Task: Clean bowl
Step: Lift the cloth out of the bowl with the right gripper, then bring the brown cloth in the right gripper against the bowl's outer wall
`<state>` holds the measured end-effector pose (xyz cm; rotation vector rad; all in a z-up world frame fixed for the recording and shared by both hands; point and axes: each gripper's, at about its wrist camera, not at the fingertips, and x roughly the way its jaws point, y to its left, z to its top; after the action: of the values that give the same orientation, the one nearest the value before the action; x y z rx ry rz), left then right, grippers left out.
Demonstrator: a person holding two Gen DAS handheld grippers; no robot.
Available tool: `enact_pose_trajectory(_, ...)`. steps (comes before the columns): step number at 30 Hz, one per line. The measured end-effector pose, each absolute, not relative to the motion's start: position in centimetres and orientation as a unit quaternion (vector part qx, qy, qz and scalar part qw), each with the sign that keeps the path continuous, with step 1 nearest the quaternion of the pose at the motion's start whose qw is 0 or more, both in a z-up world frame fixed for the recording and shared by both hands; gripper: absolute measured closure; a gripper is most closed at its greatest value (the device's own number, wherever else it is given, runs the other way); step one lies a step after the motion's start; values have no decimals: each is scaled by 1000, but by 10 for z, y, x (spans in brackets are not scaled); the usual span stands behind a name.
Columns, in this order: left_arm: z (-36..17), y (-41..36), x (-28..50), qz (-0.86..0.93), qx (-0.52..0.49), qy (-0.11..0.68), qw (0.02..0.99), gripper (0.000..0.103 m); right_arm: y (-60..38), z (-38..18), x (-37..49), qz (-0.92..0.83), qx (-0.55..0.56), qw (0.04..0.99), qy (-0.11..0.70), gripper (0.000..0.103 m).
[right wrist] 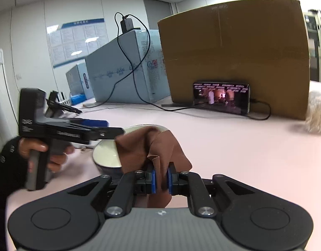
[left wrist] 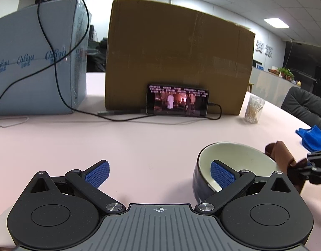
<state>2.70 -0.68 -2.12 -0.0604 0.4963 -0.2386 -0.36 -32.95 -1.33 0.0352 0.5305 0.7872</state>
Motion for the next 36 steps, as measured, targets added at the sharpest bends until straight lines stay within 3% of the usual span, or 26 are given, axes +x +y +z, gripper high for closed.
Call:
enact_pose_trajectory(8, -24, -8, 30, -120, -27, 256, 959, 0, -317, -13, -20, 432, 8, 859, 273, 88)
enact_pose_trajectory(36, -22, -18, 24, -132, 0, 246, 960, 0, -329, -16, -5, 363, 65, 882, 294, 88)
